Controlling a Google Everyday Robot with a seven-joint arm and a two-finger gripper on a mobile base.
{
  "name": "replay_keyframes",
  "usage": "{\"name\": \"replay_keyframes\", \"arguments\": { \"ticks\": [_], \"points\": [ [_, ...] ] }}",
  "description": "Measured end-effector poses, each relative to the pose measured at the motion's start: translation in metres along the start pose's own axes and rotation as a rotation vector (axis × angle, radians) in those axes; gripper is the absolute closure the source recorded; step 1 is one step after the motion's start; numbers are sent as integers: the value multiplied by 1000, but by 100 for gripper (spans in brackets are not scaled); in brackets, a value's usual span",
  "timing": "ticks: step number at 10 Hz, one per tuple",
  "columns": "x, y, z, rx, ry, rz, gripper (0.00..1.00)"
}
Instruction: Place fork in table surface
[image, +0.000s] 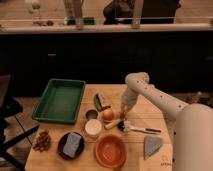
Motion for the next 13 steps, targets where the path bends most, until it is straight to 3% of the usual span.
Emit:
{"name": "replay_keyframes", "arguments": {
  "ticks": [2, 10, 13],
  "points": [
    [-1, 6, -1, 2, -1, 0, 65],
    [-7, 21, -3, 10, -12, -7, 65],
    [-8, 25, -4, 14, -15, -11, 59]
  ]
}}
